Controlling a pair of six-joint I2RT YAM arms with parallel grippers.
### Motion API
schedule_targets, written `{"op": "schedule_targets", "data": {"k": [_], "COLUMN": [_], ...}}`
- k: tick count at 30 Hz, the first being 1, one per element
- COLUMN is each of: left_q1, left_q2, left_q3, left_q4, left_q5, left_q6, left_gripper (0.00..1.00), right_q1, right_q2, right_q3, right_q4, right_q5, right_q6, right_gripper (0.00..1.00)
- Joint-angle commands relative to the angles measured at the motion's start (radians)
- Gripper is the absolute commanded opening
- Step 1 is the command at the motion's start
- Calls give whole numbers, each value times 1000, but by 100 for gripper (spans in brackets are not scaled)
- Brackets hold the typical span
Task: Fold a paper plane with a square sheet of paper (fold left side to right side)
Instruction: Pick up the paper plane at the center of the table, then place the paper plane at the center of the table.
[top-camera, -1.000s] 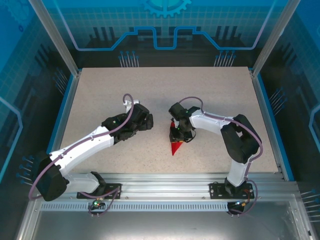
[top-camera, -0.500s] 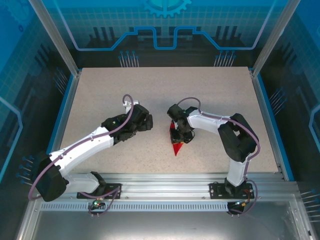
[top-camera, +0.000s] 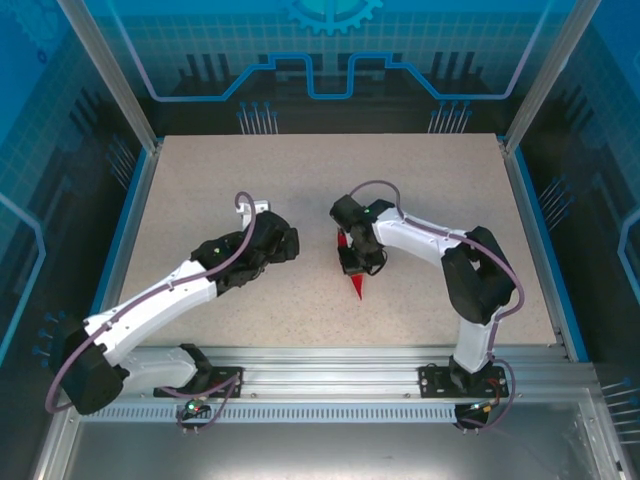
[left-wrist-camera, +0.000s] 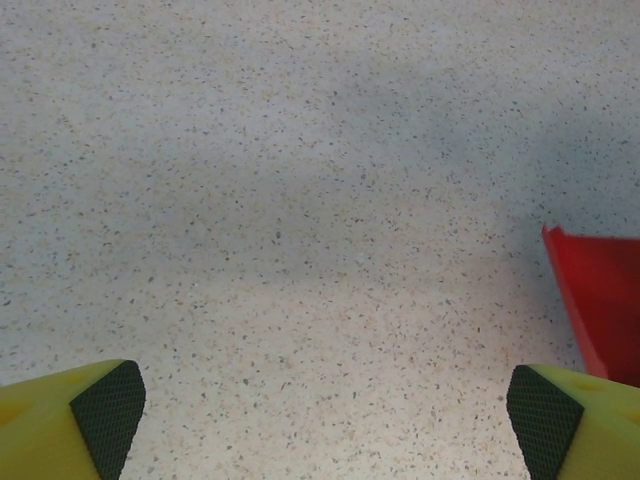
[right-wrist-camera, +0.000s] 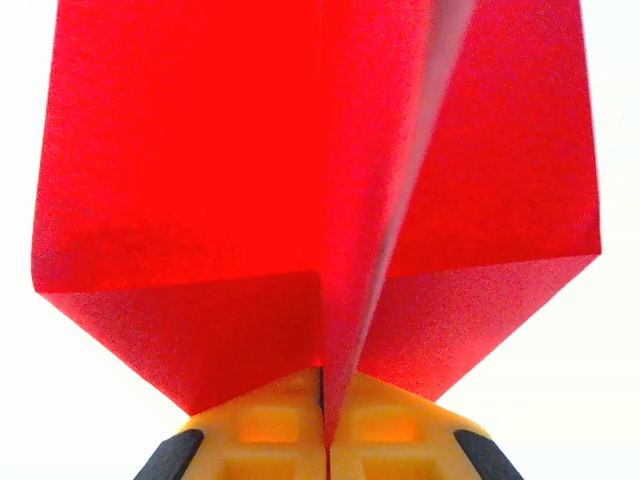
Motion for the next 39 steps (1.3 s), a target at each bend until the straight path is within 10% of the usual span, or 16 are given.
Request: {"op": "schedule_targets", "data": {"k": [1, 18, 39], "left_q1": [4, 4, 4], "left_q2": [-40, -65, 1], "left_q3": [-18, -37, -6], "left_q4": [-46, -112, -112], "left_q5": [-50, -66, -43], "left_q6": [3, -8, -8], "left_gripper": [98, 99, 98], "right_q1": [-17, -148, -191], "right_q2": [54, 552, 647], "right_q3": [134, 824, 895], "right_q4": [-110, -376, -372], "right_q5": [35, 159, 122], "right_q6": [-84, -92, -44], "right_gripper": [6, 8, 20]}}
